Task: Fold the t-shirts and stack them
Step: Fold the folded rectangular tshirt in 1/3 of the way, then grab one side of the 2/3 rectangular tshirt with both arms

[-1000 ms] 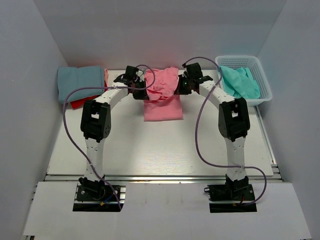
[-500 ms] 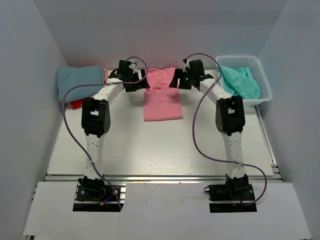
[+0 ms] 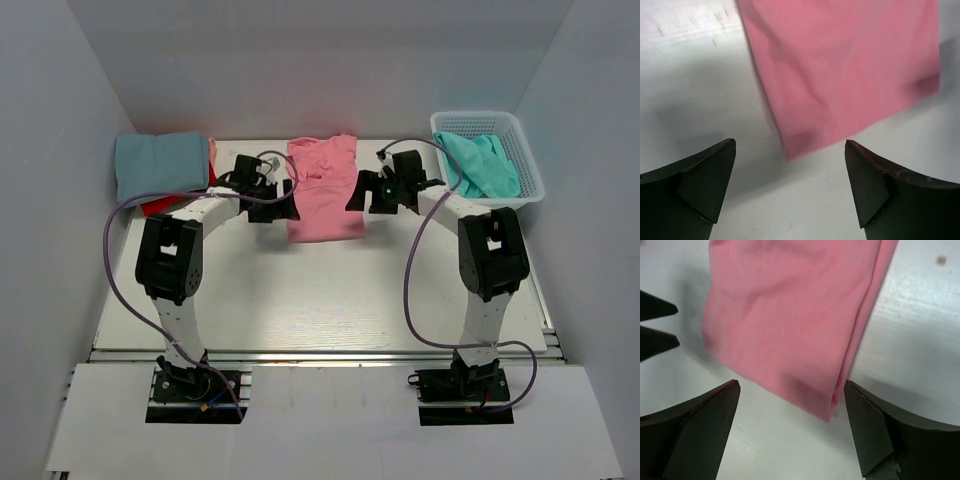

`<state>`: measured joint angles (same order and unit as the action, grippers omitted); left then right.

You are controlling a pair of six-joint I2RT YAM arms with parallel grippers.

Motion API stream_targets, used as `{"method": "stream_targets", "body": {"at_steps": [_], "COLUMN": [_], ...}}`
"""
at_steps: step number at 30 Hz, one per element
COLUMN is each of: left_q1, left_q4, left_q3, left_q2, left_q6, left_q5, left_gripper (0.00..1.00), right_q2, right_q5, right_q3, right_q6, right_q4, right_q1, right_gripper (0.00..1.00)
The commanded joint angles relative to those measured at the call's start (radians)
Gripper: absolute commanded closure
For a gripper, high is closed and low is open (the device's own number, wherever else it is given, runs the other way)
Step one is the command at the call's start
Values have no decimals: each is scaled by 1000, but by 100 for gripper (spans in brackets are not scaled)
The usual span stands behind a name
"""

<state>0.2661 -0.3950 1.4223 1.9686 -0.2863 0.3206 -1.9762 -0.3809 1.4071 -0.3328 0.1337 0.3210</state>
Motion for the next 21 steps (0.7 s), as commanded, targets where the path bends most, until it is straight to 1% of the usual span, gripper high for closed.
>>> {"method": "stream_targets", "body": {"at_steps": [1, 3, 7, 9, 11, 14, 16, 21], "left_q1": [18, 27, 47, 56, 56, 56, 56, 65], "left_q4": [45, 45, 35, 35, 44, 44, 44, 53], "left_q3": [-91, -112, -123, -134, -134, -134, -143, -152], "left_q2": [-97, -97, -74, -44, -30, -20, -10, 26], "left_q6": [18, 18, 18, 0, -1, -1, -1, -10], "left_q5": [37, 28, 18, 18, 27, 28, 18, 18], "left_gripper": [0, 0, 0, 0, 4, 12, 21, 39], "right_q2": [63, 48, 11, 1, -7, -30, -38, -59], "right_q5": [-3, 10, -19, -10, 17, 22, 7, -30], "right_q3": [-94, -126, -119, -123, -138, -128, -123, -138], "right_q6": [-31, -37, -52, -80, -84, -83, -83, -107], "right_q4": [-46, -45, -26, -28, -28, -7, -8, -40], "right_q1": [-7, -7, -8, -7, -8, -11, -10, -10], "right_gripper": [10, 10, 10, 10, 10, 10, 13, 30]}}
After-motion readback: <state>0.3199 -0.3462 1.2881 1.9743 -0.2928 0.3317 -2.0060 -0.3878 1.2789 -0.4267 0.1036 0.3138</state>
